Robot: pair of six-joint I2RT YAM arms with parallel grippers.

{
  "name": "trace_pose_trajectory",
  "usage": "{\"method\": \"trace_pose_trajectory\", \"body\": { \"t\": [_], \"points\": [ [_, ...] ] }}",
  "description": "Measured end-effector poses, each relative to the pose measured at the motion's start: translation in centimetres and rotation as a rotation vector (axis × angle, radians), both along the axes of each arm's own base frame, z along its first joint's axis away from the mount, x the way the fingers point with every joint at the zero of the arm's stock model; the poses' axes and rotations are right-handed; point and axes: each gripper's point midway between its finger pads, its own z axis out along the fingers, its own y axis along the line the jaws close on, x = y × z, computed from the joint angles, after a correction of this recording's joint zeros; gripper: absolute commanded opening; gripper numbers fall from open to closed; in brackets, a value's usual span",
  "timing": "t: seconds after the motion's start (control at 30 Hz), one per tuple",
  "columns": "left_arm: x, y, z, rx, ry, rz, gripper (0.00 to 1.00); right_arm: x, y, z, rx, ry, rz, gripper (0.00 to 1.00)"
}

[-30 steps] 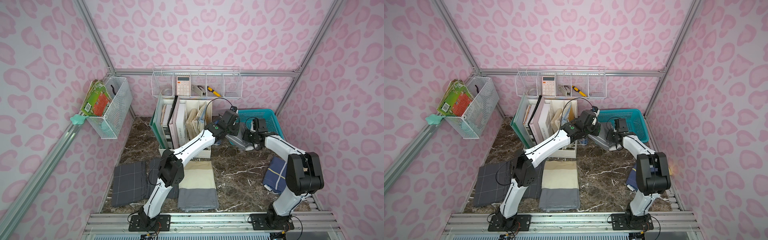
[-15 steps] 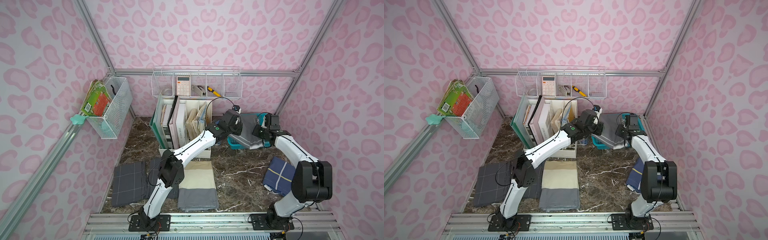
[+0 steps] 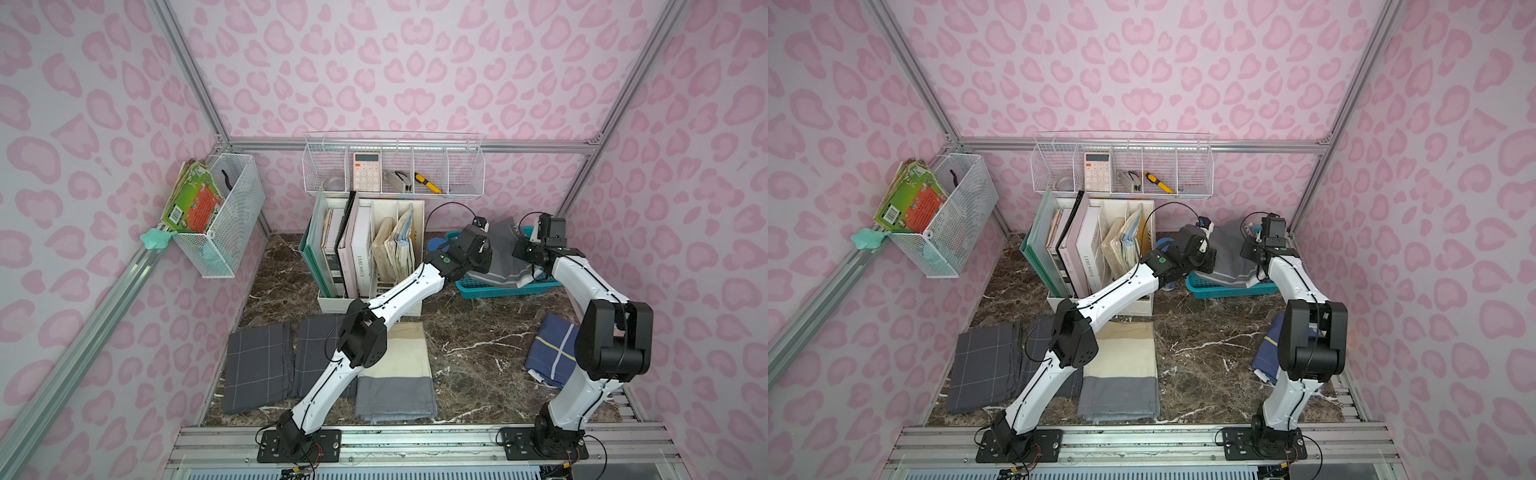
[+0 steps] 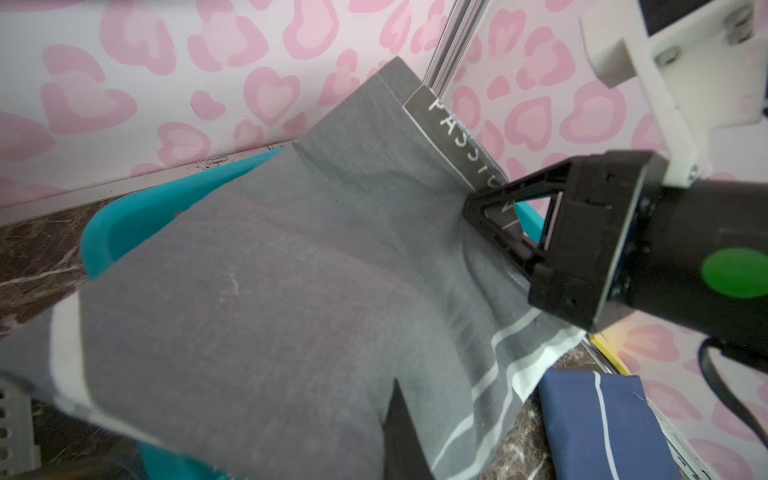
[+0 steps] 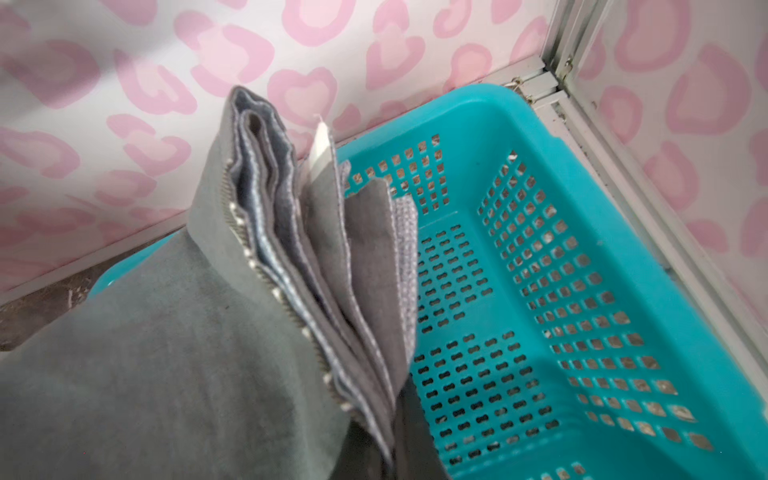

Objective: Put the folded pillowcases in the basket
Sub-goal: Place the pillowcase in the basket.

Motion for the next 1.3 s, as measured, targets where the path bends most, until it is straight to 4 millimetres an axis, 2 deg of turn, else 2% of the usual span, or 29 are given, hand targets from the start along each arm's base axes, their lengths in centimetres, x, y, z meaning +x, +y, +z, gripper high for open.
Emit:
{"method": "trace_pose_trajectory", "body": {
  "t": [0.13, 0.23, 0.37, 0.63, 0.8, 0.9, 0.93, 1.0, 1.07, 1.23, 1.3],
  "points": [
    [0.5, -0.1, -1.4, 0.012, 0.004, 0.01, 0.0, 0.8, -1.5, -0.6, -0.015, 0.004, -0.018, 0.0],
    [0.7, -0.1, -2.6, 0.027, 0.013, 0.017, 0.0, 1.1, -2.2, -1.8, -0.015, 0.025, -0.028, 0.0],
    [1.1, 0.2, -3.4, 0.039, 0.016, 0.031, 0.0, 1.3, -2.1, -3.6, -0.006, 0.059, -0.018, 0.0],
    [1.8, 0.6, -6.7, 0.079, 0.048, 0.047, 0.0, 1.7, -1.9, -6.0, -0.002, 0.095, -0.004, 0.0],
    [1.9, 0.6, -7.3, 0.085, 0.054, 0.049, 0.07, 1.8, -1.9, -7.3, -0.002, 0.119, -0.005, 0.0],
    [1.8, 0.6, -7.3, 0.083, 0.057, 0.049, 0.15, 1.9, -2.0, -7.9, -0.002, 0.129, -0.006, 0.0],
    [1.8, 0.6, -7.3, 0.083, 0.057, 0.048, 0.2, 1.9, -2.0, -8.0, -0.002, 0.131, -0.006, 0.03],
    [1.7, 0.5, -7.3, 0.081, 0.059, 0.045, 0.32, 2.1, -2.1, -8.0, -0.007, 0.131, -0.006, 0.17],
    [1.7, 0.5, -7.3, 0.08, 0.06, 0.045, 0.39, 2.3, -2.2, -7.7, -0.01, 0.124, -0.01, 0.28],
    [1.6, 0.4, -7.2, 0.079, 0.059, 0.044, 0.49, 2.8, -2.4, -6.9, -0.025, 0.106, -0.015, 0.38],
    [1.6, 0.4, -6.9, 0.078, 0.054, 0.043, 0.51, 3.0, -2.6, -6.5, -0.032, 0.096, -0.022, 0.5]
  ]
}}
